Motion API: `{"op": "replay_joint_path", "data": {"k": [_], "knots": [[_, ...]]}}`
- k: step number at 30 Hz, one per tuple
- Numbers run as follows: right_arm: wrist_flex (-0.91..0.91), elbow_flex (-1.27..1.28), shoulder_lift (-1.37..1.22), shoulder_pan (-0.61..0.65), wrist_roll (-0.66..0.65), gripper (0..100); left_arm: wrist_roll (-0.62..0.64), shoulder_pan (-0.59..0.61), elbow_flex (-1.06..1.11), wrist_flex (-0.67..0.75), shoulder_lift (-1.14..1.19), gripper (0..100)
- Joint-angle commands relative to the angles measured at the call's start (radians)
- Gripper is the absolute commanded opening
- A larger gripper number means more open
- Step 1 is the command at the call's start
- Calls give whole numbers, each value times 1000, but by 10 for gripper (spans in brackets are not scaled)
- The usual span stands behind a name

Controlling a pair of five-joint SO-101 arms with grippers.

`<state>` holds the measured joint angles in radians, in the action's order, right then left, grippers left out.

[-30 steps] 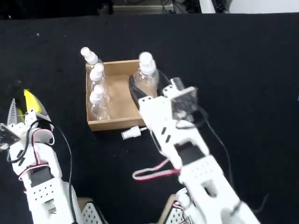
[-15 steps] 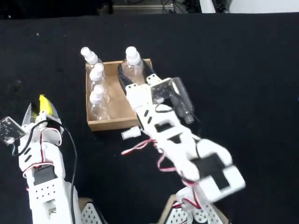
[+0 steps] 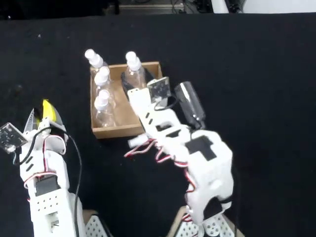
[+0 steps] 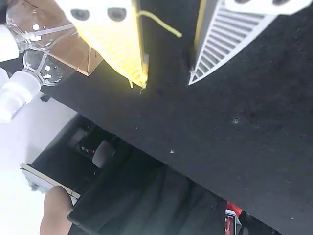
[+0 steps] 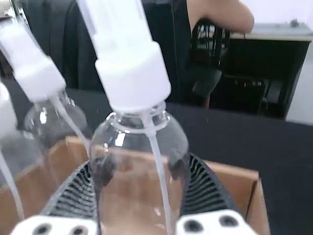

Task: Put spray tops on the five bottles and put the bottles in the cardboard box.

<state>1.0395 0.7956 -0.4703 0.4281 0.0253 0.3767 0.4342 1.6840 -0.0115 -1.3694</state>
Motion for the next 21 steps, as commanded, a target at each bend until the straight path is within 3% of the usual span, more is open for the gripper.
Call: {"op": "replay_joint_path", "data": {"k": [1, 7, 13, 21], "knots": [[31, -51, -18, -9, -2, 11, 5, -8, 24, -2, -12, 113], [21, -79, -35, -14, -3, 11, 5, -8, 24, -2, -11, 113], [-115, -119, -28, -12, -5, 12, 5, -8, 24, -2, -11, 113], [-120, -117, -30, -11, -8, 12, 5, -7, 24, -2, -12, 113]]}}
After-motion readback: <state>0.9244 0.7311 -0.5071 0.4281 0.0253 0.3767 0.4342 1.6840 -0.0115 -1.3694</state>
